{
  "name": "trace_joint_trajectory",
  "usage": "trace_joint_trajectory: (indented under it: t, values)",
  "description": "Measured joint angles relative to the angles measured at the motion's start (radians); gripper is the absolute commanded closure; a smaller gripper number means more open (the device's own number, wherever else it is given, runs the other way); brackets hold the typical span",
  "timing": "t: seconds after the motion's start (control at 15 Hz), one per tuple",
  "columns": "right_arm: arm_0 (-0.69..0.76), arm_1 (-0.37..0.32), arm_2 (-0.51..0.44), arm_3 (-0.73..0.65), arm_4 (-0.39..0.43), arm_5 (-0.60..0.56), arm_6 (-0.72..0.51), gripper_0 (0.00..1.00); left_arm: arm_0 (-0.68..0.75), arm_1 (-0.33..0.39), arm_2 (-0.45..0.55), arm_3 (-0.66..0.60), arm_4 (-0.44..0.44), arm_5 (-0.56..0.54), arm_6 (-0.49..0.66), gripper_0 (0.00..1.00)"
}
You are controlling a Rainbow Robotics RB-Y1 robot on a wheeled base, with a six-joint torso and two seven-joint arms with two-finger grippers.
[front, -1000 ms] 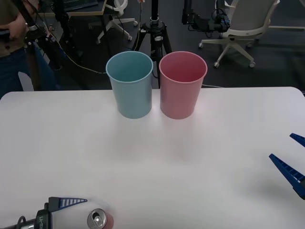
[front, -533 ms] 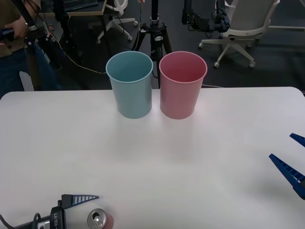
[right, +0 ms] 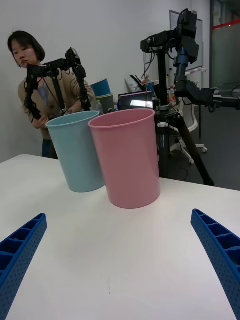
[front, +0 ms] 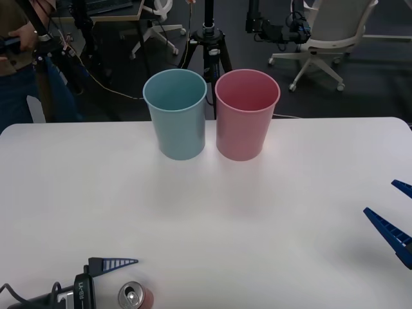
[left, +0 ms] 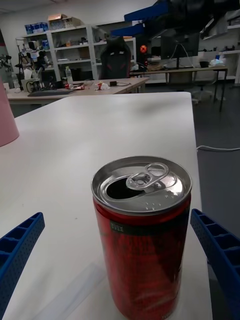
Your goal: Grasp the object on the table and drop it into the matching bin: aluminum can to the light blue bin, PET bottle to the pink bin.
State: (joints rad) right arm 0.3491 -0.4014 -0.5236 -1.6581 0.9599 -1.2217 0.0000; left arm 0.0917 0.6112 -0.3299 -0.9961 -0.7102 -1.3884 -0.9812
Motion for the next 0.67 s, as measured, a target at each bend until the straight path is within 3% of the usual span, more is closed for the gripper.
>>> trace_joint_trajectory:
  t: [0.07, 0.13, 0.2, 0.27, 0.4, 0.67]
  values:
    - [0.0, 0.0, 0.0, 0.0, 0.0, 0.0, 0.0, 0.0, -0.002, -0.003, 0.0, 0.0, 0.0, 0.004, 0.003, 0.0]
    - [0.0, 0.0, 0.0, 0.0, 0.0, 0.0, 0.0, 0.0, -0.004, -0.007, 0.0, 0.0, 0.0, 0.008, 0.005, 0.08]
    - [0.0, 0.0, 0.0, 0.0, 0.0, 0.0, 0.0, 0.0, -0.006, -0.01, 0.0, 0.0, -0.001, 0.012, 0.006, 0.6]
    - [0.0, 0.0, 0.0, 0.0, 0.0, 0.0, 0.0, 0.0, -0.006, -0.011, 0.0, 0.0, -0.001, 0.015, 0.007, 0.91]
    - [0.0, 0.0, 0.0, 0.0, 0.0, 0.0, 0.0, 0.0, -0.007, -0.011, 0.0, 0.0, -0.003, 0.017, 0.011, 1.0]
    - [0.0, 0.0, 0.0, 0.0, 0.0, 0.0, 0.0, 0.0, -0.007, -0.011, 0.0, -0.002, -0.002, 0.016, 0.019, 1.0]
